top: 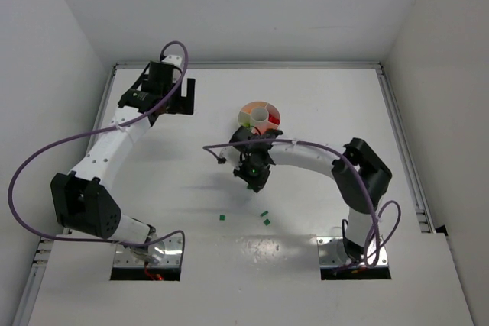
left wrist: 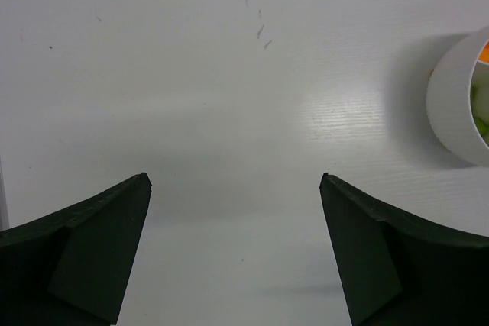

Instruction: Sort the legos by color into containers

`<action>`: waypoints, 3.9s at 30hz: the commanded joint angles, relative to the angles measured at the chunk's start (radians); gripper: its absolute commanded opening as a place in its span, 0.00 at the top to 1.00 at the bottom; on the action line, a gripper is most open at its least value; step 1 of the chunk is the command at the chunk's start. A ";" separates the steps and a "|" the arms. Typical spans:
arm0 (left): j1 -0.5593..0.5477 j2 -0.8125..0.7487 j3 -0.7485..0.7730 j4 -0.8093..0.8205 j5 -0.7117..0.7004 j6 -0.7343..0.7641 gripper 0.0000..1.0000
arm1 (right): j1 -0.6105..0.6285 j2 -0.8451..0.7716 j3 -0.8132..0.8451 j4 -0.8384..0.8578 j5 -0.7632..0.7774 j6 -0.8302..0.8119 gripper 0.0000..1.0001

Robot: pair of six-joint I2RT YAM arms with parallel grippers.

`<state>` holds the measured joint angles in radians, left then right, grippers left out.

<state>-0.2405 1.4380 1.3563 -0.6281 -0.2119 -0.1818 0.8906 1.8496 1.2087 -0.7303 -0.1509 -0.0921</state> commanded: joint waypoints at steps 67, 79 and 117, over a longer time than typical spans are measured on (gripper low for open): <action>-0.656 0.071 -0.143 -0.015 0.470 0.562 0.42 | -0.565 -0.213 -0.173 0.049 0.217 -0.008 0.66; -0.853 0.297 -0.141 0.057 0.335 0.274 0.48 | -0.788 -0.130 -0.084 0.034 0.264 0.072 0.66; -0.945 0.473 -0.091 0.067 0.259 0.127 0.61 | -0.878 -0.135 -0.090 0.012 0.128 0.055 0.66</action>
<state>-1.1782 1.8927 1.2358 -0.5743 0.0616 -0.0402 0.0154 1.7390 1.1095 -0.7170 -0.0059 -0.0296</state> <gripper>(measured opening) 0.399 0.339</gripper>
